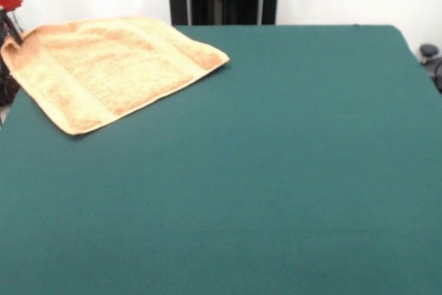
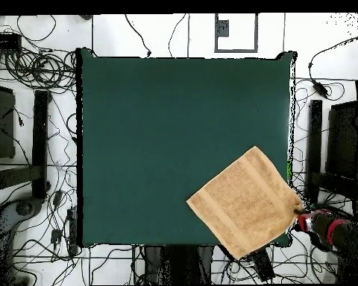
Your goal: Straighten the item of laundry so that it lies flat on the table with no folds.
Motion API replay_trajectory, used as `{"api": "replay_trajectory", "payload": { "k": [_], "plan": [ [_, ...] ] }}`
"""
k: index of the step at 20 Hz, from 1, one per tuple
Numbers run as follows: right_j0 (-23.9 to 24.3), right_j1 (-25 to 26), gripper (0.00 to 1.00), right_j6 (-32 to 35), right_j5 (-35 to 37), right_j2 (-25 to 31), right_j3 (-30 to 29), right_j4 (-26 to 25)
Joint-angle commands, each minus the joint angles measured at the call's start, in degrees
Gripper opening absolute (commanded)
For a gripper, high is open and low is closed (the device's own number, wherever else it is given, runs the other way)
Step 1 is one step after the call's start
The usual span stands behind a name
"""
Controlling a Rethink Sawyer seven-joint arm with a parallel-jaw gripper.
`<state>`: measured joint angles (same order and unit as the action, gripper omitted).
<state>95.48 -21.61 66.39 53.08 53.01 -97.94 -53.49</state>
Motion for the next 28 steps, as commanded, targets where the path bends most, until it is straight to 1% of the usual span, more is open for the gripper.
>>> {"api": "replay_trajectory", "payload": {
  "k": [1, 11, 17, 23, 28],
  "plan": [
    [-3.95, -0.99, 0.00, -4.20, -5.38, -3.86, -1.80, -2.55],
    [-2.80, -0.02, 0.00, -5.12, -10.74, -3.20, -4.14, -2.90],
    [-3.11, 0.04, 0.00, -5.07, -11.04, -3.58, -4.38, -2.10],
    [-3.55, -1.45, 0.00, -3.28, -12.62, -3.57, -5.65, -2.26],
    [-3.25, -1.73, 0.00, -4.08, -13.03, -3.40, -6.28, -2.16]
  ]
}}
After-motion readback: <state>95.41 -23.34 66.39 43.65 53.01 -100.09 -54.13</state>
